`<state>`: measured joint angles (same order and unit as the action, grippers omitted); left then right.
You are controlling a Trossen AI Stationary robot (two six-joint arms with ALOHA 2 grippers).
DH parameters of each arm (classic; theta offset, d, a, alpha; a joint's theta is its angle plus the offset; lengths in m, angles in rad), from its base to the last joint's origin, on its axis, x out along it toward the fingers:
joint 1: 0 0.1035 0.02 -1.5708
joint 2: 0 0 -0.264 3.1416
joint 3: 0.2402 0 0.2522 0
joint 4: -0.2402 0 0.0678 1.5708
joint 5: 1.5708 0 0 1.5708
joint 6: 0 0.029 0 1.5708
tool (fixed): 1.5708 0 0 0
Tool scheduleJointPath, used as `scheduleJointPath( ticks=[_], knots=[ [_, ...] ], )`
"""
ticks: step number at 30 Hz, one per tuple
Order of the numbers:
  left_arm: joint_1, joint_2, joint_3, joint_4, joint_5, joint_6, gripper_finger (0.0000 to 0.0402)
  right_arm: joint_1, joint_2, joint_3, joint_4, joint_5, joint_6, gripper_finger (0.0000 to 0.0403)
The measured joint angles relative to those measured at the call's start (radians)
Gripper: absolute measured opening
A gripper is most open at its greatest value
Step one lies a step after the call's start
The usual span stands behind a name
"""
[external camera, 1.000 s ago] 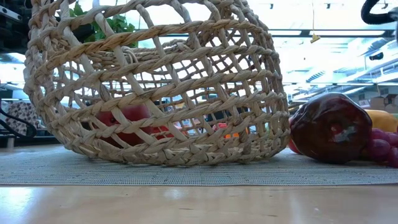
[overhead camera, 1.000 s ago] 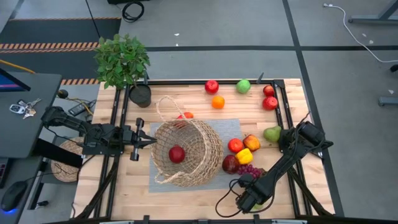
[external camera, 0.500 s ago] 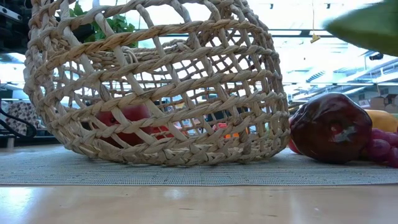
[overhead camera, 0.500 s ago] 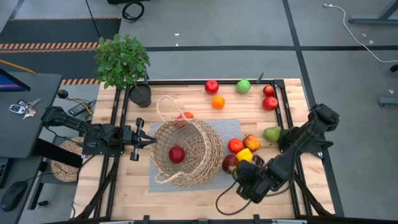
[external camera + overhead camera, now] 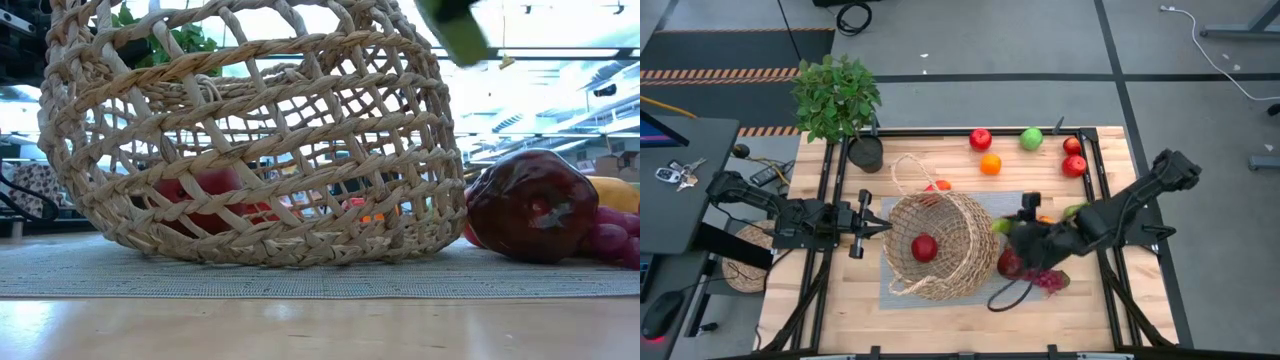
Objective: Build produce basket
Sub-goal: Put the green cucumber into the brown woven basket
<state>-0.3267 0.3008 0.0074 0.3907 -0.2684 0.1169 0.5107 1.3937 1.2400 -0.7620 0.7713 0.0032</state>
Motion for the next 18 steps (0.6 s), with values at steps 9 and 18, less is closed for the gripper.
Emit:
scheduleJointPath(
  ticks=[9,18],
  knots=[
    [0.000,0.000,0.000,0.000,0.000,0.000,0.0028,-0.053,-0.034,0.000,0.366,0.032,-0.936,0.0162],
    [0.000,0.000,0.000,0.000,0.000,0.000,0.0034,-0.091,-0.034,0.000,0.715,-0.058,-1.462,0.0162]
  ],
)
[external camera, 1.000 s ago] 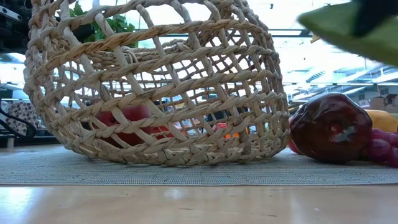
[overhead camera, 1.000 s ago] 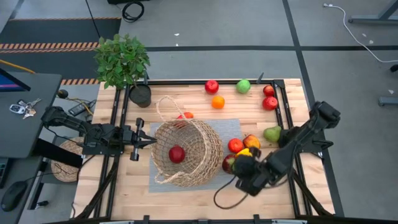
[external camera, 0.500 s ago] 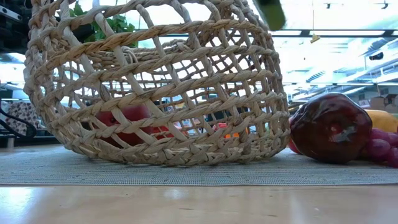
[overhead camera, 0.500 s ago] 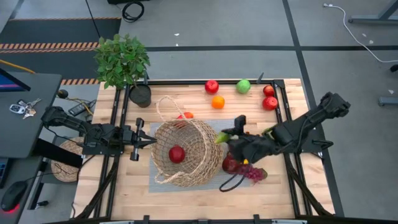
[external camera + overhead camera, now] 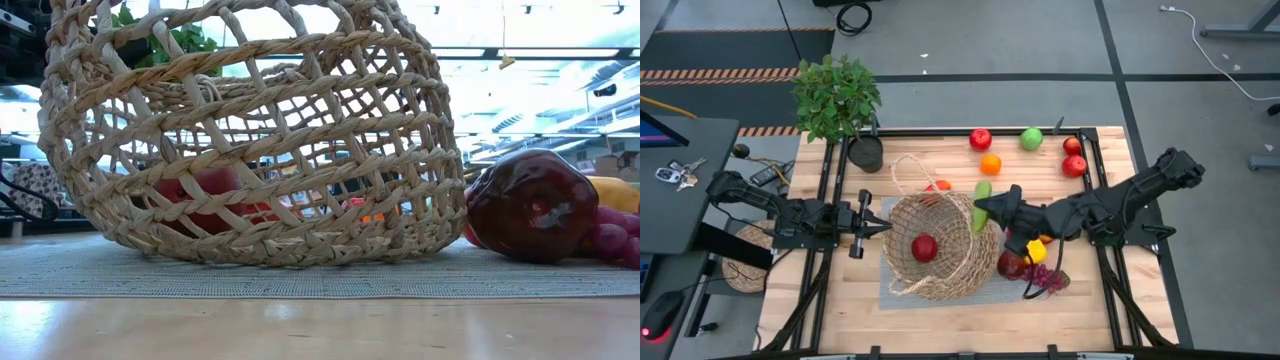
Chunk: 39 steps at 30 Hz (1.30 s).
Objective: Build produce basket
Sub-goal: Put the green cucumber into the brown woven basket
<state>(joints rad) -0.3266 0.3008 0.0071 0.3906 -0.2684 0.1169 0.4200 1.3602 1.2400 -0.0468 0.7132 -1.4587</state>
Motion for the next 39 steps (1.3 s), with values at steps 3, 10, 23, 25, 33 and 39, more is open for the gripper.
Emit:
scheduleJointPath(
  ticks=[3,10,23,25,33,39],
  knots=[
    [0.000,0.000,0.000,0.000,0.000,0.000,0.0030,-0.022,0.003,0.000,0.039,-0.049,-0.117,0.0162],
    [0.000,0.000,0.000,0.000,0.000,0.000,0.0032,-0.080,0.013,0.000,0.051,-0.121,-0.145,0.0162],
    [0.000,0.000,0.000,0.000,0.000,0.000,0.0028,-0.301,-0.012,0.000,0.111,-0.772,0.487,0.0162],
    [0.000,0.000,0.000,0.000,0.000,0.000,0.0029,-0.341,-0.011,0.000,0.118,-0.893,0.565,0.0162],
    [0.000,0.000,0.000,0.000,0.000,0.000,0.0035,-0.417,-0.014,0.000,0.325,-1.325,0.783,0.0162],
    [0.000,0.000,0.000,0.000,0.000,0.000,0.0028,-0.437,-0.008,0.000,0.314,-1.203,0.912,0.0162]
  ],
)
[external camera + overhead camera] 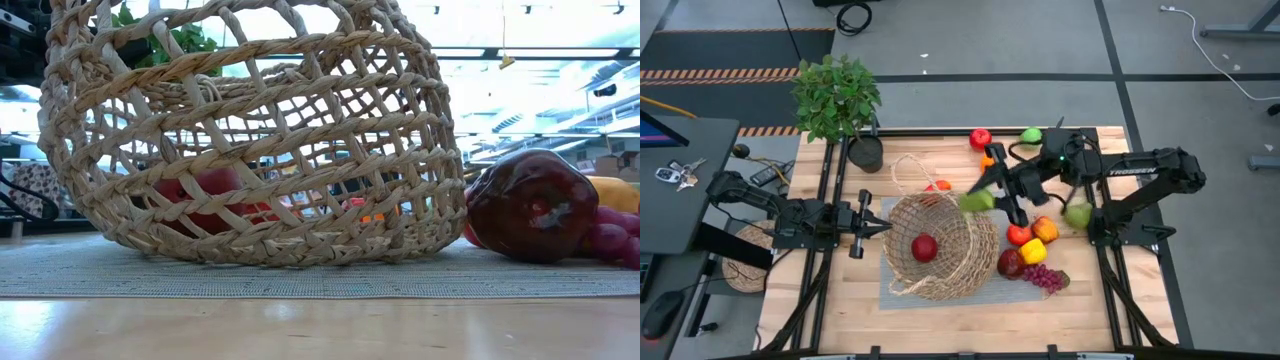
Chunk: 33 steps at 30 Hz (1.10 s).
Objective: Build produce basket
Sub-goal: Put the green cucumber into the brown woven basket
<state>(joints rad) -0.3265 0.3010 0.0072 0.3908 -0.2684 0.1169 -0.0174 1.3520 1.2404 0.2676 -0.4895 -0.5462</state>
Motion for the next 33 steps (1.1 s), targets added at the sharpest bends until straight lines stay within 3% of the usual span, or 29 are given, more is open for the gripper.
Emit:
scheduleJointPath(
  ticks=[5,8,14,18,27,33],
  knots=[
    [0.000,0.000,0.000,0.000,0.000,0.000,0.0032,0.012,0.028,0.001,0.064,0.328,0.256,0.0162],
    [0.000,0.000,0.000,-0.003,0.000,0.000,0.0036,0.019,0.057,0.000,0.071,0.453,0.357,0.0162],
    [0.000,0.000,0.000,-0.001,0.000,0.000,0.0030,0.043,0.133,0.031,0.012,0.473,0.371,0.0162],
    [0.000,0.000,0.000,-0.001,0.000,0.000,0.0028,0.063,0.225,0.159,-0.159,0.502,0.369,0.0162],
    [0.000,0.000,0.000,-0.001,0.000,0.000,0.0035,0.114,0.488,0.505,-0.508,0.455,0.352,0.0162],
    [0.000,0.000,0.000,-0.001,0.000,0.000,0.0028,0.127,0.617,0.632,-0.580,0.443,0.251,0.0162]
  ],
)
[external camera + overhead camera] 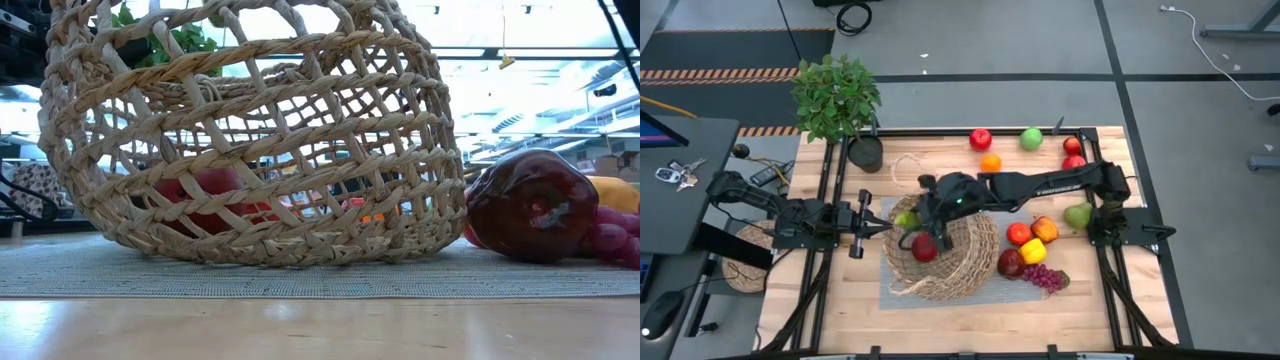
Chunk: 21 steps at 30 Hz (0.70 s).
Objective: Build produce basket
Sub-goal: Put the green cucumber into the brown woven basket
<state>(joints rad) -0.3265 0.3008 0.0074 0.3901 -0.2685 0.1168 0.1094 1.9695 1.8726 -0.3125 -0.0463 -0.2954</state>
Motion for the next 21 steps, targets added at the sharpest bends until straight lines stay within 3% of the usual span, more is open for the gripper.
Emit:
scheduleJointPath(
  ticks=[12,21],
  knots=[
    [0.000,0.000,0.000,-0.003,0.000,0.000,0.0033,0.019,0.101,0.012,-0.087,0.015,-0.232,0.0162],
    [0.000,0.000,0.000,0.000,0.000,0.000,0.0032,0.013,0.110,-0.014,-0.137,0.021,-0.249,0.0162]
  ],
)
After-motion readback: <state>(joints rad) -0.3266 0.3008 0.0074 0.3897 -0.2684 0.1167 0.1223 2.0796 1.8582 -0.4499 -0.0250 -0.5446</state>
